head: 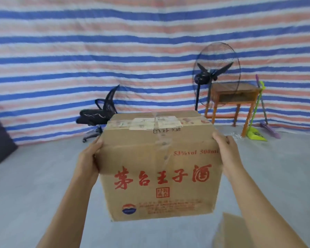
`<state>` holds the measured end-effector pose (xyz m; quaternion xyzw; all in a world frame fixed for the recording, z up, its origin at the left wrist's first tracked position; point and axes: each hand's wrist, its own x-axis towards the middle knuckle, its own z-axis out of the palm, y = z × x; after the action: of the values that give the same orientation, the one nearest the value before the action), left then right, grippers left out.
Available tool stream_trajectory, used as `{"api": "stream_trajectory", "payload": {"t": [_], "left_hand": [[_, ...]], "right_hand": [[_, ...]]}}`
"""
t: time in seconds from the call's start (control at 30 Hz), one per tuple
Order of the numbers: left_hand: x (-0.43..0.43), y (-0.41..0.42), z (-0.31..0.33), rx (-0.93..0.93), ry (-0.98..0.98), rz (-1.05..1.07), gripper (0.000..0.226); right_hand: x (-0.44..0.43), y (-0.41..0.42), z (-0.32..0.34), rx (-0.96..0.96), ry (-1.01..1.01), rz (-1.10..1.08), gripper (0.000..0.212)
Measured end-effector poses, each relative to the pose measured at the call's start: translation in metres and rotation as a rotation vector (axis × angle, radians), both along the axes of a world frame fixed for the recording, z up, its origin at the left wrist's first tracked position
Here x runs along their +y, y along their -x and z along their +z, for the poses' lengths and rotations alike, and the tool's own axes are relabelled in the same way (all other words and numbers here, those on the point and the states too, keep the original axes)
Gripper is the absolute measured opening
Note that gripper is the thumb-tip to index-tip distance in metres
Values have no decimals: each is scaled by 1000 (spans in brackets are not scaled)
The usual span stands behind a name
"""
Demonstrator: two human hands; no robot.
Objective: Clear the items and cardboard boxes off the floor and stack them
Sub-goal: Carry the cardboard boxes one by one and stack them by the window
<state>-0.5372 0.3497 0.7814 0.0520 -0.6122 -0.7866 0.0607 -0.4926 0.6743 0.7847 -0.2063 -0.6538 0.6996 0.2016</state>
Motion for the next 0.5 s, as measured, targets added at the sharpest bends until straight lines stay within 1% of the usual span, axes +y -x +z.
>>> {"api": "stream_trajectory", "payload": {"t": [0.1,0.13,0.2,0.27,0.37,0.5], "left_hand": [[-71,-15,34,128,33,55,41],[-92,-21,46,167,53,85,37],[-131,-32,66,234,54,162,21],[-169,-42,79,282,67,208,23],[-214,-59,91,315,112,324,23],[-266,-79,91,298,95,525,20]], "right_hand": [[-68,27,36,91,10,90,25],[-90,35,45,115,9,119,24],[-130,51,62,145,-2,193,28],[-170,65,76,159,-7,264,32],[-226,85,87,176,-22,367,31],[-297,110,89,187,-42,526,33]]}}
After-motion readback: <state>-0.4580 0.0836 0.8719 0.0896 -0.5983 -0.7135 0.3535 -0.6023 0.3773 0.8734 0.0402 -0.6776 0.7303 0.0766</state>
